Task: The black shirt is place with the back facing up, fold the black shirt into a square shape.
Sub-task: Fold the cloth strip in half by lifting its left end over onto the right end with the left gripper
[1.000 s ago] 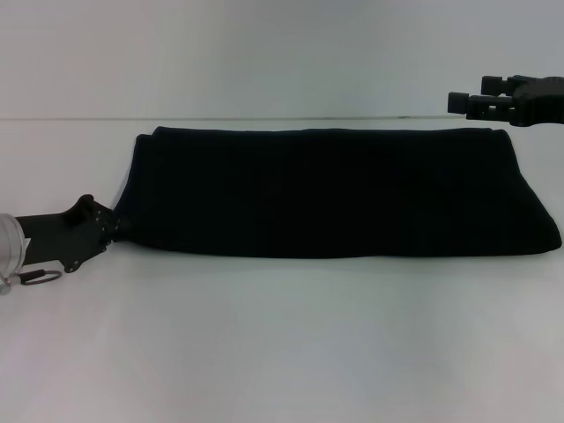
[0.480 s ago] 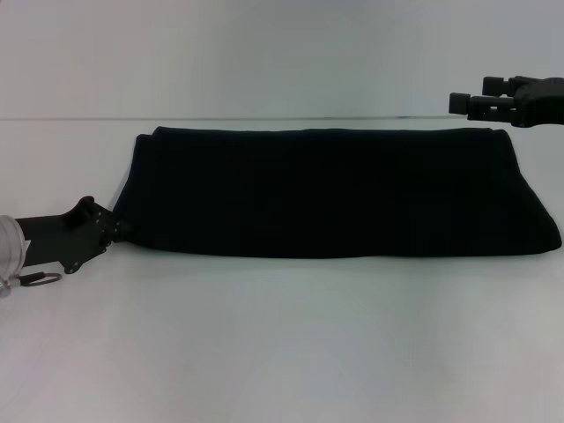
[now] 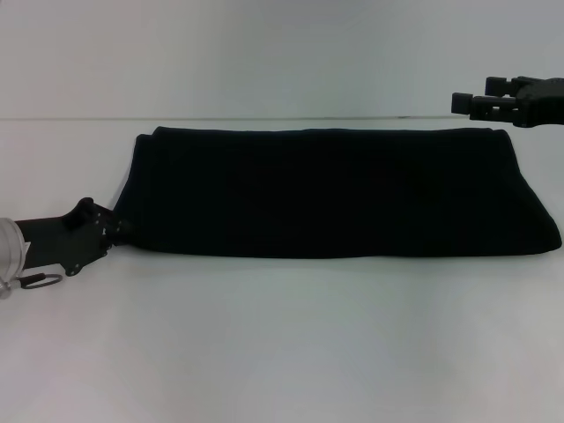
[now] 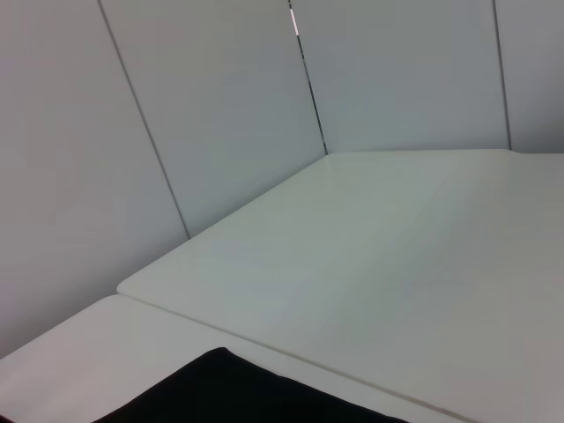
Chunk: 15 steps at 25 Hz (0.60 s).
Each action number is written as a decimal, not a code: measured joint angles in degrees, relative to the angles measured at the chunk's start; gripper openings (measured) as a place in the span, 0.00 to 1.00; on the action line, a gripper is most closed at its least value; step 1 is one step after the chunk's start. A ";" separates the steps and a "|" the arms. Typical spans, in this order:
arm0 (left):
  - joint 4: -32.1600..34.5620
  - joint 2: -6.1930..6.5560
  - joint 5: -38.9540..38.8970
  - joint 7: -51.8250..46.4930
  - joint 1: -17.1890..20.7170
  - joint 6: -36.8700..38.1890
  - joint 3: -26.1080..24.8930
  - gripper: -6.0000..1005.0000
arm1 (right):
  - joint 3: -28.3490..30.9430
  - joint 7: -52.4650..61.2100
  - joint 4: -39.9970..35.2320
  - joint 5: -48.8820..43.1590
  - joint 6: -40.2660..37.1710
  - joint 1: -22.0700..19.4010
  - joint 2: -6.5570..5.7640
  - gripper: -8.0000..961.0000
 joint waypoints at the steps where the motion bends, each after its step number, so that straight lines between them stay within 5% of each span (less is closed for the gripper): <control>1: -0.02 -0.01 -0.01 0.00 0.00 0.03 0.00 0.10 | 0.00 -0.01 0.00 0.00 0.00 0.00 0.00 0.95; 5: -0.10 -0.03 -0.02 0.18 0.00 0.04 0.00 0.12 | 0.00 -0.03 0.00 0.00 0.01 0.04 0.00 0.95; 15: -0.61 -0.04 -0.14 0.01 -0.07 -0.37 0.00 0.51 | 0.00 0.09 0.00 0.00 0.01 0.09 0.00 0.95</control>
